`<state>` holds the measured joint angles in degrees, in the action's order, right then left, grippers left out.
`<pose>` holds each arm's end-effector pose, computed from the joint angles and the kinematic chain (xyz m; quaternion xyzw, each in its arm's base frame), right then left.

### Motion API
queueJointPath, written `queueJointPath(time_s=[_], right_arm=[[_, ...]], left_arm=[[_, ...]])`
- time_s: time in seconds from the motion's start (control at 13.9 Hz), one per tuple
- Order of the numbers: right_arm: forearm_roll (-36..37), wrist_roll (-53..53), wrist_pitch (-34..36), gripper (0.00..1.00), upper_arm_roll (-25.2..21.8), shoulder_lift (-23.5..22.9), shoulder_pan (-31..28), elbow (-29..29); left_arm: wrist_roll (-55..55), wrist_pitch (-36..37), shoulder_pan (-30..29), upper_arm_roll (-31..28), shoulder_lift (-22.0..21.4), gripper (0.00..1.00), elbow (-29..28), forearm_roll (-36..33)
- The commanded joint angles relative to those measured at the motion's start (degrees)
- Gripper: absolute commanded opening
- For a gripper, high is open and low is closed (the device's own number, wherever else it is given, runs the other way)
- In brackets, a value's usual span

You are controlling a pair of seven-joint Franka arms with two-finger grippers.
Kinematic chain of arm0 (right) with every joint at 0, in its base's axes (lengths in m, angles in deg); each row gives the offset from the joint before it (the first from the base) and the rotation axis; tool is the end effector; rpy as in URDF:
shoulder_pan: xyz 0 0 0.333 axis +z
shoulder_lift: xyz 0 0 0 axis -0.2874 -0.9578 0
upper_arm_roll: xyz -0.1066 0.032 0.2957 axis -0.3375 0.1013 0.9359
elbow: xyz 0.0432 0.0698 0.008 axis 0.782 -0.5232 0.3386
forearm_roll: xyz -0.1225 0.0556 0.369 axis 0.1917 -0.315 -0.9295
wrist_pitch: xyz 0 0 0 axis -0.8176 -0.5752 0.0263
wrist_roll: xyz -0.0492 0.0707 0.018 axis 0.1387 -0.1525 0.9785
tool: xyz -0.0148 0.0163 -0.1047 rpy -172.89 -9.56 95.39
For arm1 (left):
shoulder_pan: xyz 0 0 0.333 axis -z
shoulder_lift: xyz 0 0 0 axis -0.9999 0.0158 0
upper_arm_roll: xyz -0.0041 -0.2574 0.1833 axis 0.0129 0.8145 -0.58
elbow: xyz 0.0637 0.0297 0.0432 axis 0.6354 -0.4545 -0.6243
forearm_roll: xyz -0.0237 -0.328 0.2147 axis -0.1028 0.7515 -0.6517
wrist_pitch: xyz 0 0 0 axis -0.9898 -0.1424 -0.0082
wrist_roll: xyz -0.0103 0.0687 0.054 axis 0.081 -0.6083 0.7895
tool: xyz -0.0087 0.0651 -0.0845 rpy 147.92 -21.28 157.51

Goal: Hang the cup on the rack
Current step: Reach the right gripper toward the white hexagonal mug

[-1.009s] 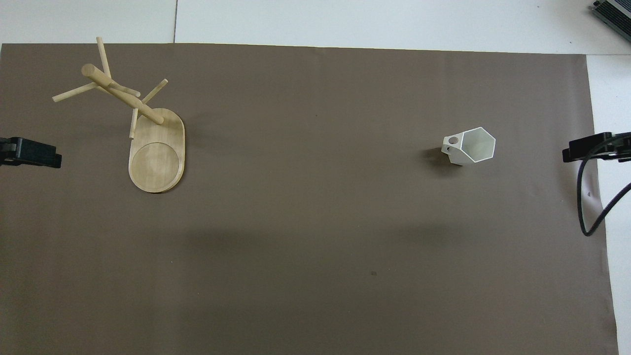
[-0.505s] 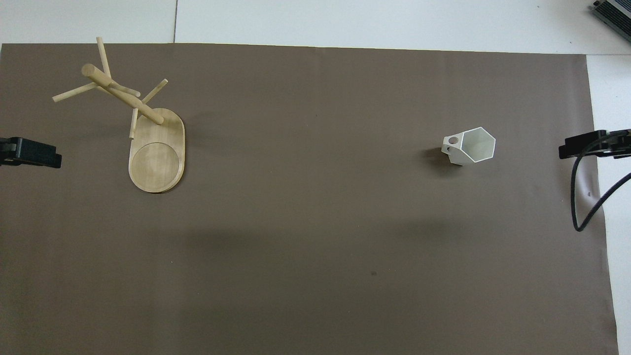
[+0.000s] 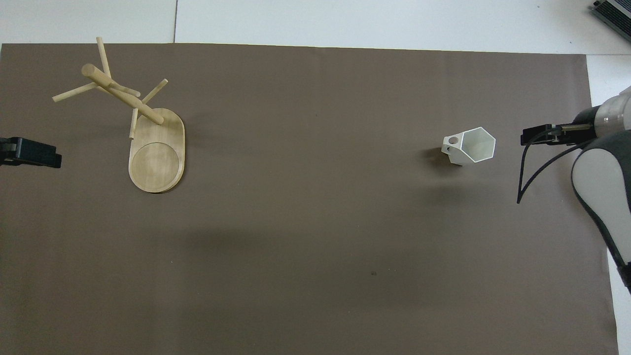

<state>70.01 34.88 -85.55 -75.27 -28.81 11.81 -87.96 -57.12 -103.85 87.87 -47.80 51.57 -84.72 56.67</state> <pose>0.6131 -0.0654 0.4796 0.9976 -0.0053 0.0692 0.0030 0.5421 -0.0112 0.6293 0.9988 -0.0446 0.0178 0.0042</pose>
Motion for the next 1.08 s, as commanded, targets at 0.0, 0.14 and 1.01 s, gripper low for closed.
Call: queueJointPath(time_s=[0.0, 0.14, 1.01], right_arm=[[0.13, 0.52, -4.36, 1.00, 0.44, -2.97, -0.38, -0.01], [0.04, 0.43, -6.99, 1.00, 0.53, -4.82, -0.20, -0.09], [-2.60, -9.67, -9.47, 1.00, 1.05, -6.41, 0.67, -3.70]], left_arm=[[0.45, 0.01, 0.26, -0.20, -1.06, 1.00, -0.99, -1.09], [0.45, 0.01, 0.26, -0.20, -1.06, 1.00, -0.99, -1.09], [0.45, 0.01, 0.26, -0.20, -1.06, 1.00, -0.99, -1.09]])
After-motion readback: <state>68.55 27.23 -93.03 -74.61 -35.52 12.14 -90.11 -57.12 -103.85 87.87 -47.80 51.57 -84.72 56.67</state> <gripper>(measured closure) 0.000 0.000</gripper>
